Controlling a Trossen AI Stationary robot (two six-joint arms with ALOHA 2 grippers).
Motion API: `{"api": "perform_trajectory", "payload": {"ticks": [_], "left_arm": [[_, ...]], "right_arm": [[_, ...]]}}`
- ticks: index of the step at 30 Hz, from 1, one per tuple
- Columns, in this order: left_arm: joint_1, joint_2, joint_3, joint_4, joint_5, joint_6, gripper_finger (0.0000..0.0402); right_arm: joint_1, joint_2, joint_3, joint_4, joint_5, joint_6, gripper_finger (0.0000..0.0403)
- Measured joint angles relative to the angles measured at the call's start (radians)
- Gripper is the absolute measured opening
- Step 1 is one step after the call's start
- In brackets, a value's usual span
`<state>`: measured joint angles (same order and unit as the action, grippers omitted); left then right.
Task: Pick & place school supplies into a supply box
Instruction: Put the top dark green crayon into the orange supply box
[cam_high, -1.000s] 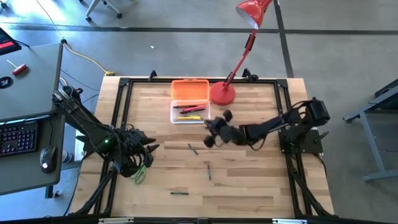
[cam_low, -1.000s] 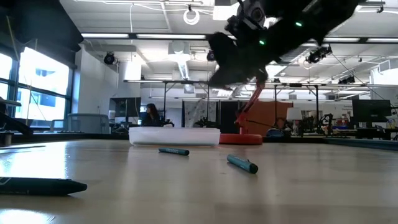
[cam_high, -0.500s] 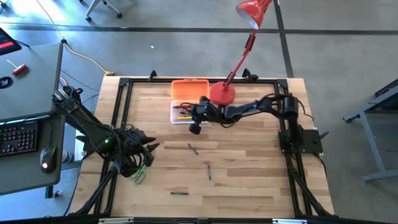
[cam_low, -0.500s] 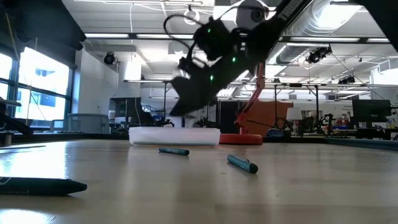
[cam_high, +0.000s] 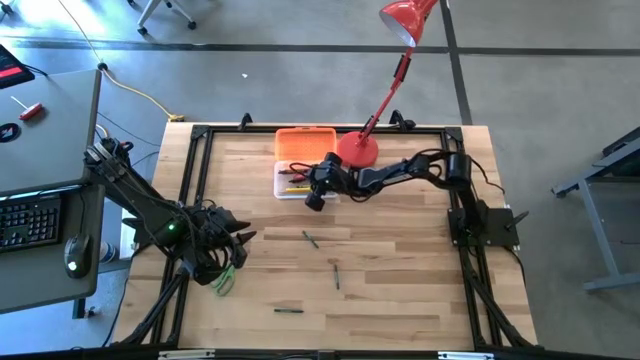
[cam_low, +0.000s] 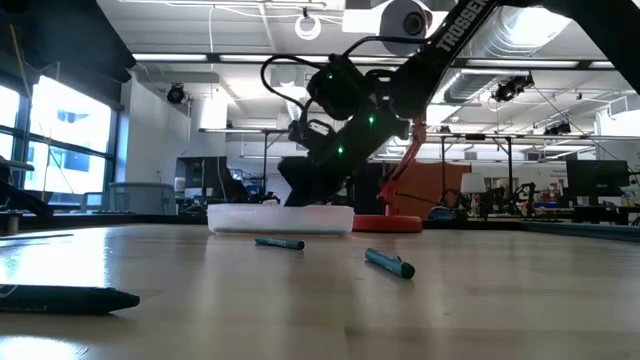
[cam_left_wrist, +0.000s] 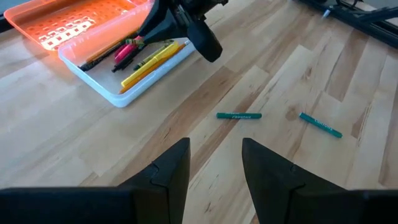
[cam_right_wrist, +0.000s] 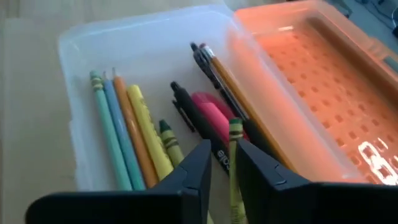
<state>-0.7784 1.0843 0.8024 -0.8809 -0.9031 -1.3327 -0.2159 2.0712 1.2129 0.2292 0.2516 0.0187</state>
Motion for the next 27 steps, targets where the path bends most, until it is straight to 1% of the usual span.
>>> {"api": "perform_trajectory", "payload": {"ticks": [3,6,11,13,16,18,23,25,27], "left_arm": [[0.000,0.000,0.000,0.000,-0.001,0.000,0.0177],[0.000,0.000,0.000,0.000,-0.001,0.000,0.0177],[-0.001,0.000,0.000,0.003,0.001,0.000,0.0177],[-0.001,0.000,0.000,0.003,0.002,0.000,0.0177],[-0.001,0.000,0.000,0.003,0.002,0.000,0.0177],[-0.001,0.000,0.000,0.003,0.002,0.000,0.0177],[-0.001,0.000,0.000,0.012,0.002,0.000,0.0177],[-0.001,0.000,0.000,0.020,0.002,0.000,0.0177],[-0.001,0.000,0.000,0.023,0.002,-0.003,0.0177]], "right_arm": [[0.013,0.000,0.005,0.008,0.002,-0.017,0.0069],[0.044,-0.018,0.015,-0.024,0.006,0.005,0.0081],[0.149,-0.111,0.021,-0.113,0.009,0.091,0.0091],[0.208,-0.141,0.021,-0.175,0.055,0.131,0.0092],[0.304,-0.154,0.021,-0.201,0.160,0.232,0.0092],[0.366,-0.149,0.012,-0.191,0.242,0.296,0.0092],[0.487,-0.113,-0.038,-0.181,0.502,0.420,0.0093],[0.511,-0.105,-0.057,-0.135,0.543,0.483,0.0092],[0.524,-0.090,-0.078,-0.062,0.529,0.526,0.0092]]}}
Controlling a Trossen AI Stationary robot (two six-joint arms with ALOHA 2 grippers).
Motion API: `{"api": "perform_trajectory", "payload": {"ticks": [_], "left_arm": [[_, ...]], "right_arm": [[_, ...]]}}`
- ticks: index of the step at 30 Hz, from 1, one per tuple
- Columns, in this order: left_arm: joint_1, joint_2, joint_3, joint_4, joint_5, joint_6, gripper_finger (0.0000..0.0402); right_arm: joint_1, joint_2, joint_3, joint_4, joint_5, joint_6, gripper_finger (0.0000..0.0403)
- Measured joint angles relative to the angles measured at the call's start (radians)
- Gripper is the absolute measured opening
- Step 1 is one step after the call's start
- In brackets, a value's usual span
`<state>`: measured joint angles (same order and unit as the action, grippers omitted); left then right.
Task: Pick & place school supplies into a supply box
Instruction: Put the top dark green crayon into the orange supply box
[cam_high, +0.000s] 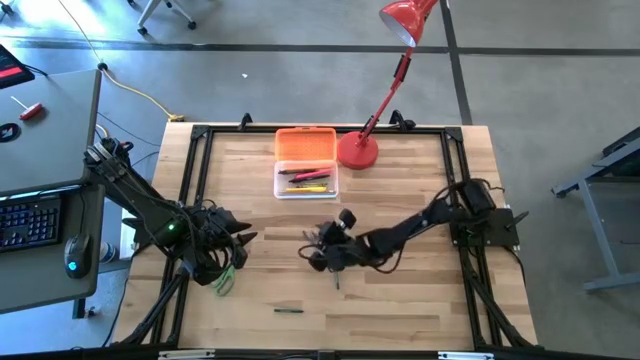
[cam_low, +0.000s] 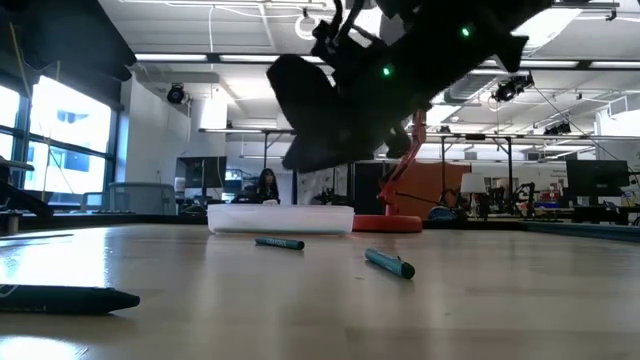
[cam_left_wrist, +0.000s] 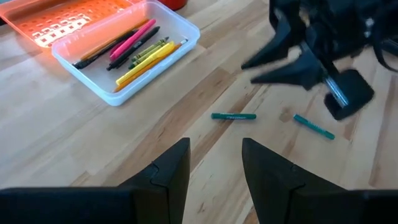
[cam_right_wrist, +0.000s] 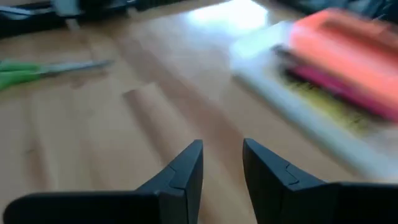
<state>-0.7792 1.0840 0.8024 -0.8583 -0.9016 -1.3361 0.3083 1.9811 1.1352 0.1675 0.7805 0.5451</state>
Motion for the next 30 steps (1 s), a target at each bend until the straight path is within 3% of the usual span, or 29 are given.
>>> {"api": "perform_trajectory", "payload": {"ticks": [8,30], "left_arm": [[0.000,0.000,0.000,0.003,0.000,-0.003,0.0177],[0.000,0.000,0.000,0.004,-0.001,-0.003,0.0177]], "right_arm": [[0.008,0.089,-0.033,0.148,-0.106,0.026,0.0093],[-0.016,0.113,-0.034,0.145,-0.183,0.083,0.0092]]}}
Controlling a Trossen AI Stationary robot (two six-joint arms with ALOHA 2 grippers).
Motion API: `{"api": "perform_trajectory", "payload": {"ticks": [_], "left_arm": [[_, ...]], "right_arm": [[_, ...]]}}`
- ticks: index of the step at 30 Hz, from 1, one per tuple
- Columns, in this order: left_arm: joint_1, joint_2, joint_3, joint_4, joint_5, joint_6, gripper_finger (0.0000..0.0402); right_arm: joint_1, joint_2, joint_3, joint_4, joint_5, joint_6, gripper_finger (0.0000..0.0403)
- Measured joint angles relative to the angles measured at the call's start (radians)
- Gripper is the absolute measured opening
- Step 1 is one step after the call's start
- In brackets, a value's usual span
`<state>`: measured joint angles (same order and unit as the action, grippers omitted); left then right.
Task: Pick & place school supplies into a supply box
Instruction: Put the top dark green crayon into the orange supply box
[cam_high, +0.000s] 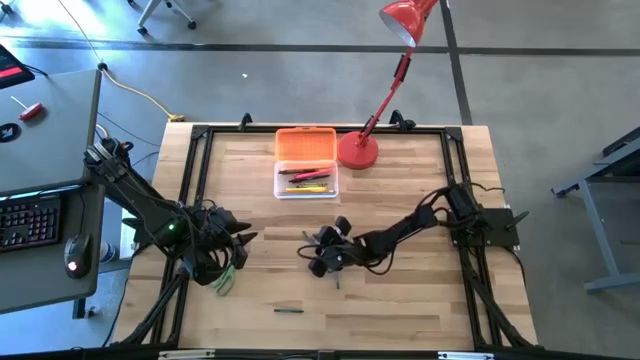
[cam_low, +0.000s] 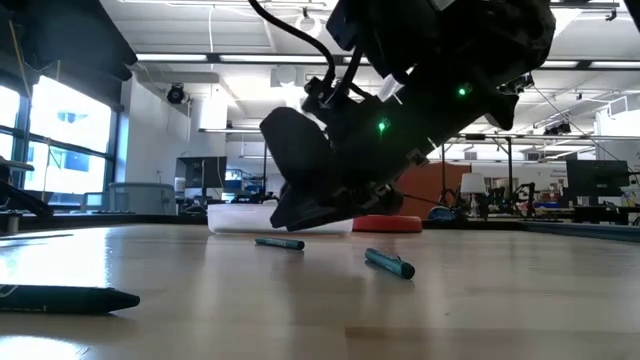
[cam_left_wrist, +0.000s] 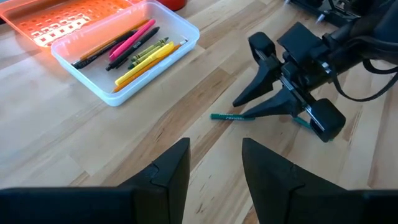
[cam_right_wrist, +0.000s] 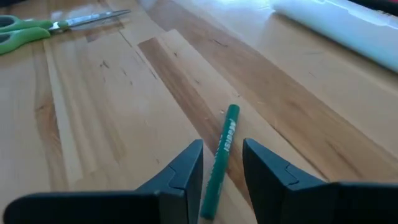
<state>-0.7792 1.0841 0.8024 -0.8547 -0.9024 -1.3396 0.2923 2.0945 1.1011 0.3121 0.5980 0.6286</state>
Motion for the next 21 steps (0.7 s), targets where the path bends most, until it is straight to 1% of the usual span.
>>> {"api": "perform_trajectory", "payload": {"ticks": [5,10,15,18,21], "left_arm": [[0.000,0.000,0.000,-0.001,0.000,0.000,0.0177],[0.000,0.000,0.000,-0.002,-0.002,0.000,0.0177],[0.000,0.000,0.000,-0.002,-0.006,0.000,0.0177],[0.000,0.000,0.000,-0.003,-0.006,0.000,0.0177],[0.000,0.000,0.000,-0.005,-0.007,0.000,0.0177]], "right_arm": [[0.011,0.036,0.000,0.005,0.043,0.001,0.0092],[0.008,0.106,0.002,0.074,0.063,0.025,0.0092],[0.016,0.157,0.005,0.090,0.134,0.010,0.0088],[0.012,0.159,0.003,0.080,0.130,-0.054,0.0071],[0.001,0.158,0.002,0.083,0.098,-0.094,0.0040]]}}
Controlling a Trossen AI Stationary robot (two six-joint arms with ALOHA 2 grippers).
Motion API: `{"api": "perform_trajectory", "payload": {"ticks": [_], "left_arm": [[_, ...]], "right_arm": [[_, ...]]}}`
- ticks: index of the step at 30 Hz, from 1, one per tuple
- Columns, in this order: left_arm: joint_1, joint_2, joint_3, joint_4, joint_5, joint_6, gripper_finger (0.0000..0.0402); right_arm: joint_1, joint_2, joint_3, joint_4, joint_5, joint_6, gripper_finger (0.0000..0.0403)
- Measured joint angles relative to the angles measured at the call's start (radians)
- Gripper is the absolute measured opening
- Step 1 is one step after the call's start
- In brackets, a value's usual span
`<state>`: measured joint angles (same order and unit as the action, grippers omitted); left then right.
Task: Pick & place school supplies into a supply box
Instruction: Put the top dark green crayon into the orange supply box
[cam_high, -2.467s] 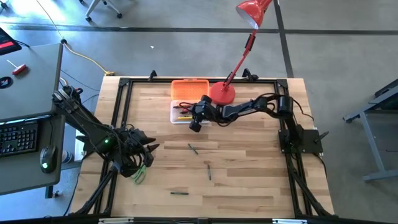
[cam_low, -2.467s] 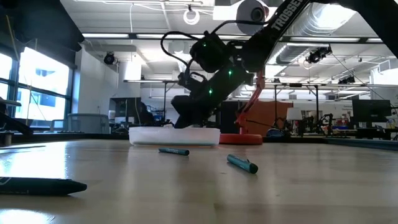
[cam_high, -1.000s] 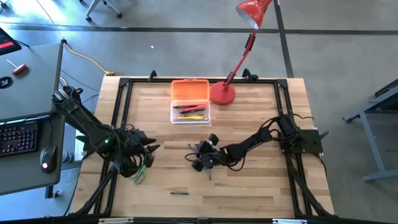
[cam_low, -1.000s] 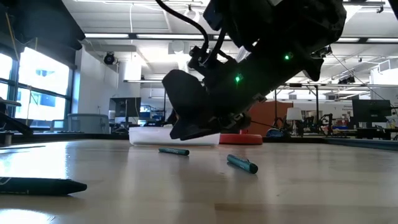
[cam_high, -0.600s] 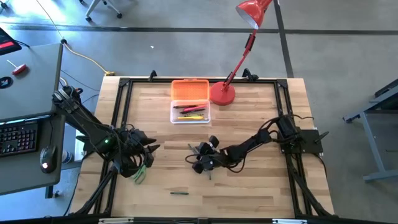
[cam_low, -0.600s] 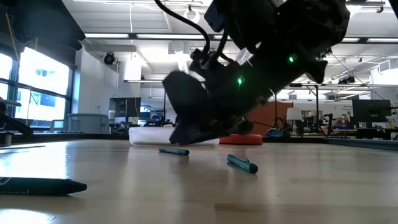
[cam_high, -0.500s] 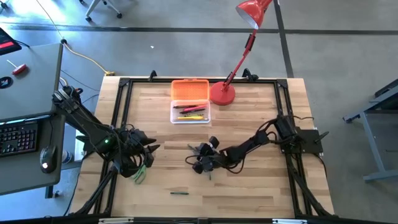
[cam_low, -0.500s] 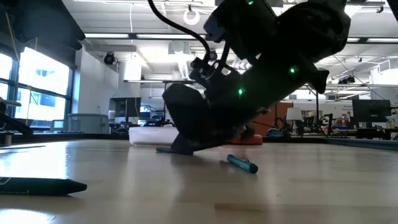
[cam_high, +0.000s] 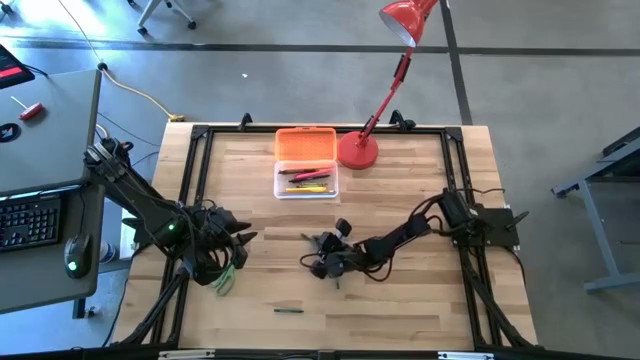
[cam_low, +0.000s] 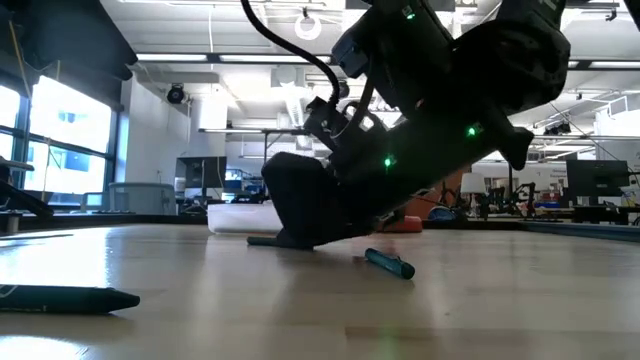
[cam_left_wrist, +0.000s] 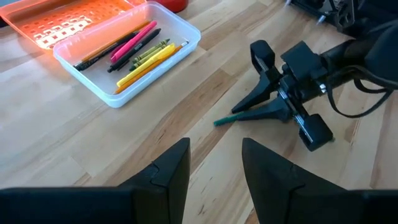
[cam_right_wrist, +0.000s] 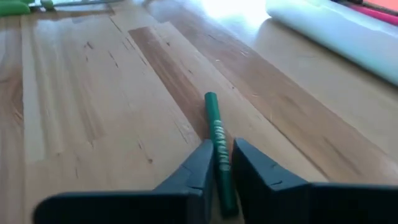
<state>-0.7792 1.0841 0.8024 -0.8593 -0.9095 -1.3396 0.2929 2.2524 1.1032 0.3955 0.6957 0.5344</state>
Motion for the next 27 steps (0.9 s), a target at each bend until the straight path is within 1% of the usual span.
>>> {"api": "perform_trajectory", "payload": {"ticks": [2,3,5,9,12,13,16,17,19,20,23,24,25,27], "left_arm": [[0.000,0.000,0.000,0.000,0.000,0.000,0.0177],[0.000,0.000,0.000,0.000,0.000,0.000,0.0177],[0.000,0.000,0.000,-0.001,0.000,0.000,0.0177],[0.000,0.000,0.000,-0.003,-0.001,0.000,0.0177],[0.000,0.000,0.000,-0.003,-0.002,0.000,0.0177],[0.000,0.000,0.000,-0.003,-0.002,0.000,0.0177],[0.000,0.000,0.000,-0.003,-0.002,0.000,0.0177],[0.000,0.000,0.000,-0.003,-0.002,0.000,0.0177],[0.000,0.000,0.000,-0.003,-0.002,0.000,0.0177],[0.000,0.000,0.000,-0.002,-0.002,0.000,0.0177],[0.000,0.000,0.000,-0.003,-0.002,0.000,0.0177],[0.000,0.000,0.000,-0.003,-0.002,0.000,0.0177],[0.000,0.000,0.000,-0.003,-0.001,0.001,0.0177],[0.000,0.000,0.000,-0.004,-0.002,0.001,0.0177]], "right_arm": [[-0.005,0.000,0.000,0.003,-0.010,-0.037,0.0015],[-0.008,-0.001,0.000,0.005,-0.014,-0.061,0.0010],[-0.012,-0.014,-0.001,0.015,-0.021,-0.135,0.0012],[-0.041,-0.084,-0.001,0.003,-0.025,-0.324,0.0021],[-0.094,-0.156,-0.005,-0.009,-0.013,-0.471,0.0010],[-0.120,-0.182,-0.003,0.003,-0.031,-0.515,0.0007],[-0.206,-0.232,0.000,0.013,-0.059,-0.580,0.0010],[-0.240,-0.238,0.000,0.008,-0.089,-0.589,0.0014],[-0.313,-0.240,-0.002,0.000,-0.182,-0.592,0.0018],[-0.351,-0.241,-0.002,0.004,-0.247,-0.588,0.0019],[-0.455,-0.230,-0.001,0.006,-0.490,-0.534,0.0016],[-0.485,-0.220,-0.001,-0.002,-0.549,-0.509,0.0014],[-0.506,-0.208,-0.001,-0.011,-0.587,-0.486,0.0011],[-0.536,-0.193,-0.003,-0.018,-0.624,-0.450,0.0009]]}}
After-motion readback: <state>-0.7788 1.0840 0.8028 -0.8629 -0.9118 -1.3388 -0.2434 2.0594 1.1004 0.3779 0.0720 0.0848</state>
